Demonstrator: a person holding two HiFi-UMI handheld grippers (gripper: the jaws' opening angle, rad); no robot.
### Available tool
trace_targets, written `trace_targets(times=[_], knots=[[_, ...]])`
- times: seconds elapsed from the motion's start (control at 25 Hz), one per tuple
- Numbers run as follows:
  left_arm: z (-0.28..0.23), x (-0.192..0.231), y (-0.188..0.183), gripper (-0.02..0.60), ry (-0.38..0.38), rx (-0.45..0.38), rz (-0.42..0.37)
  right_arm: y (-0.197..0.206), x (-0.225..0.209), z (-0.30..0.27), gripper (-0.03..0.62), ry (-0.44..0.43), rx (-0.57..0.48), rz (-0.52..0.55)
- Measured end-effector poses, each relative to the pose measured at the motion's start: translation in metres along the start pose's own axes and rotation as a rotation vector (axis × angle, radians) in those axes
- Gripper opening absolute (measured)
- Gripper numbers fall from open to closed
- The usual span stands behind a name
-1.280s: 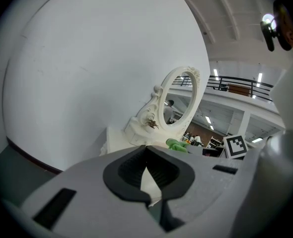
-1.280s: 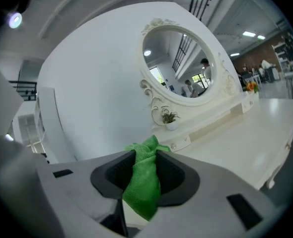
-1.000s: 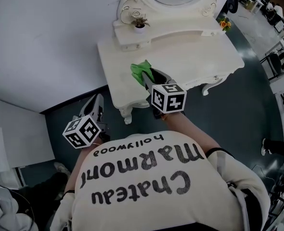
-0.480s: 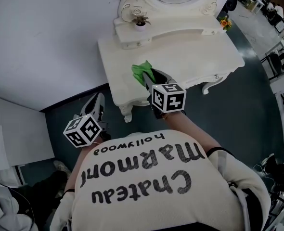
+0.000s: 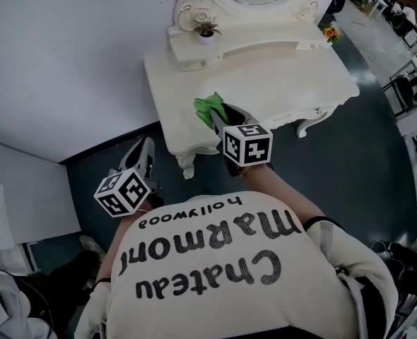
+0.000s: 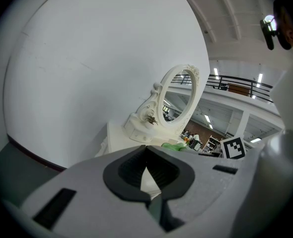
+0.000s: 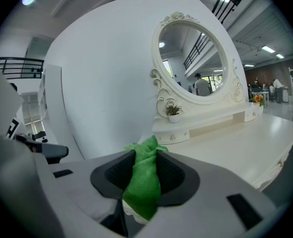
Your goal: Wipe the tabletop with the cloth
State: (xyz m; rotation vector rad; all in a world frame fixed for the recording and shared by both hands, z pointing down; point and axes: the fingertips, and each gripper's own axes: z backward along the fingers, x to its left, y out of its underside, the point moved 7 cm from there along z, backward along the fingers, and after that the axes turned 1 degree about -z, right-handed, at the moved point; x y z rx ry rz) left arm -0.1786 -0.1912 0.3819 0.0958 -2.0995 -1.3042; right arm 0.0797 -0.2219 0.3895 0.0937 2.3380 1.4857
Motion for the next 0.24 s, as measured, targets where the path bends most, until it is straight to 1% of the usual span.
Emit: trace_targets(times=[0.24], knots=[[0.0027, -0.0003, 0.0005, 0.008, 0.006, -0.002, 0.001, 0.0029, 0.0023, 0.0001, 0.138, -0.001, 0.005, 0.001]])
